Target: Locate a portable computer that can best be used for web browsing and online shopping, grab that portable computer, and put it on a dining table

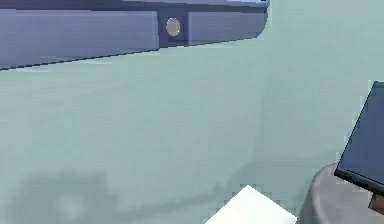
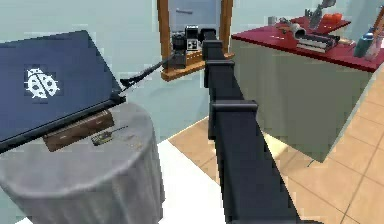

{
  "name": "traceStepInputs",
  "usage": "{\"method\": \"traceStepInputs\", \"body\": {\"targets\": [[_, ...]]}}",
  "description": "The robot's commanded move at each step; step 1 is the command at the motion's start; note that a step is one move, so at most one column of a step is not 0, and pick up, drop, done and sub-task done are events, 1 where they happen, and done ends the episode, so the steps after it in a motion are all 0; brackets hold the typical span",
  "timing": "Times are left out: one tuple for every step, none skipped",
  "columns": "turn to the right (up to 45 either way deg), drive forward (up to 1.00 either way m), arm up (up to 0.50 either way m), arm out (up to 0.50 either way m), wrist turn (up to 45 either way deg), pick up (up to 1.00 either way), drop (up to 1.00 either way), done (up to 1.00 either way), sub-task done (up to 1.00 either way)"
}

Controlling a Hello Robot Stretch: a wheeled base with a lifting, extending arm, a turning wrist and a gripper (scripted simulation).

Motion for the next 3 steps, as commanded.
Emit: {"method": "traceStepInputs", "body": {"targets": [[0.0,0.00,0.00,0.00,0.0,0.00,1.00,0.00,0.00],[0.0,0.00,0.00,-0.10,0.0,0.00,0.00,0.00,0.00],[0.0,0.00,0.00,0.00,0.0,0.00,0.00,1.00,0.00]]}}
